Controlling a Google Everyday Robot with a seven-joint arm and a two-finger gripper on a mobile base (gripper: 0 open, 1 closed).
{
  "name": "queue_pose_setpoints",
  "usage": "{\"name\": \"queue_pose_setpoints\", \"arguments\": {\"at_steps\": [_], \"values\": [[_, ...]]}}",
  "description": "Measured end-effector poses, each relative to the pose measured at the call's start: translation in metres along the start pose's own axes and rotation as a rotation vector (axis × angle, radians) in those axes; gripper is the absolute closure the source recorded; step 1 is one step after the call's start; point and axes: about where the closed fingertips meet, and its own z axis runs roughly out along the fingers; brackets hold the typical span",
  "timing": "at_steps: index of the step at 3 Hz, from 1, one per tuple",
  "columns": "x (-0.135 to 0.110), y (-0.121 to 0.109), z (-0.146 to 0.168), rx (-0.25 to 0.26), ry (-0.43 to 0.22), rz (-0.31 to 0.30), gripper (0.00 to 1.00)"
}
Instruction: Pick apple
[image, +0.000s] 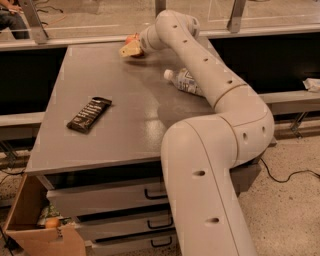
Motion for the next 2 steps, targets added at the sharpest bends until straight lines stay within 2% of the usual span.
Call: {"name": "queue_pose_setpoints", "arguments": {"at_steps": [2], "values": [[-0.0097, 0.0045, 0.0067, -0.014, -0.041, 0.006, 0.65]]}}
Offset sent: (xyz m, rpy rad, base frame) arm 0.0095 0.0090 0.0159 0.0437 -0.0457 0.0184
